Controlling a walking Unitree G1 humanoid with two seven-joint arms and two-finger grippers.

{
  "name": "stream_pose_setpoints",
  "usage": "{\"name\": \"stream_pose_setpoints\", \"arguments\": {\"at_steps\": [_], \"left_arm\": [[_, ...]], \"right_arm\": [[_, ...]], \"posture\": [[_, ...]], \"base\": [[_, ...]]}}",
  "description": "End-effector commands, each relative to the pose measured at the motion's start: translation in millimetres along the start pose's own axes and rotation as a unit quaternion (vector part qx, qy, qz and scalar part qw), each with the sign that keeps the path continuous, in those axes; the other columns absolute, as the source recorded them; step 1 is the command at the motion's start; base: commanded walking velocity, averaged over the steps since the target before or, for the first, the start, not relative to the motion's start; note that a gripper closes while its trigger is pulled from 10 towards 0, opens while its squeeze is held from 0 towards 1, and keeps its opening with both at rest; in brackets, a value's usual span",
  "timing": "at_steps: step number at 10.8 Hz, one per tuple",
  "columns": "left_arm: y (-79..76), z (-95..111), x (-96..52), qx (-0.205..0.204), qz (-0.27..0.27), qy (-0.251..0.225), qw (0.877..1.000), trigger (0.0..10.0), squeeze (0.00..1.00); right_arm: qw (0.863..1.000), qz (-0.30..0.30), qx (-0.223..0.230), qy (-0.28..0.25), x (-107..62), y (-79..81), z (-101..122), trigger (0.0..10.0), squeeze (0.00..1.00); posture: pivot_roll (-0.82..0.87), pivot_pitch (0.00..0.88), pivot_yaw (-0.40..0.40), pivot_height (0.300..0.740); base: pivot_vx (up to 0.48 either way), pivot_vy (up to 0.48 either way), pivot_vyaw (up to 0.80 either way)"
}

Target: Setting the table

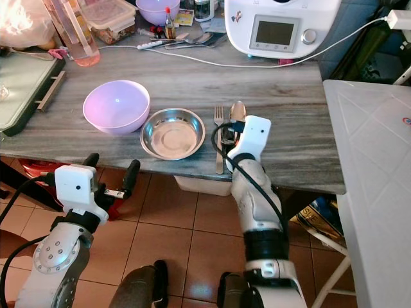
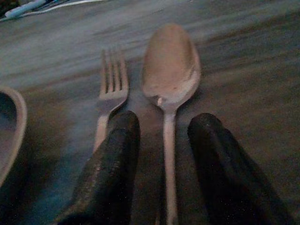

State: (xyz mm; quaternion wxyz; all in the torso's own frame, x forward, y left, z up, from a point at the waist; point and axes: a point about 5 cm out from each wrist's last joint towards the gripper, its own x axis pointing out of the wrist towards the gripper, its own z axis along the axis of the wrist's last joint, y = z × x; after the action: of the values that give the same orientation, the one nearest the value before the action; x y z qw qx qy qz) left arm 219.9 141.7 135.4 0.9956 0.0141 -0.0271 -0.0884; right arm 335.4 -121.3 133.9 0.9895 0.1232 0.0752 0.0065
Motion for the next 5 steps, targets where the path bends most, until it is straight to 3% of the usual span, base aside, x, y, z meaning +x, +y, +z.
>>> {"name": "stream_pose_setpoints", "arguments": {"at_steps": [1,3,5], "left_arm": [[0.4,5,0.5,0.002,-0.002,-0.009,1.0,10.0,0.0],[4.0,1,1.5,0.018,0.041,0.006,0.999,10.0,0.0],[0.8,-3,-1.0,0.011,0.032,0.01,0.999,10.0,0.0]], "right_arm": [[1.0,-0.003,-0.007,-0.012,-2.6,-0.6,4,10.0,1.0],[0.998,0.001,-0.027,-0.058,-8.9,-4.0,17,10.0,1.0],[0.991,-0.013,-0.079,-0.107,-17.5,-10.6,26,10.0,1.0]], "posture": [[0.12,0.189,0.042,0.74],[0.11,0.194,0.037,0.74],[0.11,0.168,0.034,0.74]], "base": [[0.0,0.0,0.0],[0.0,0.0,0.0],[0.0,0.0,0.0]]}}
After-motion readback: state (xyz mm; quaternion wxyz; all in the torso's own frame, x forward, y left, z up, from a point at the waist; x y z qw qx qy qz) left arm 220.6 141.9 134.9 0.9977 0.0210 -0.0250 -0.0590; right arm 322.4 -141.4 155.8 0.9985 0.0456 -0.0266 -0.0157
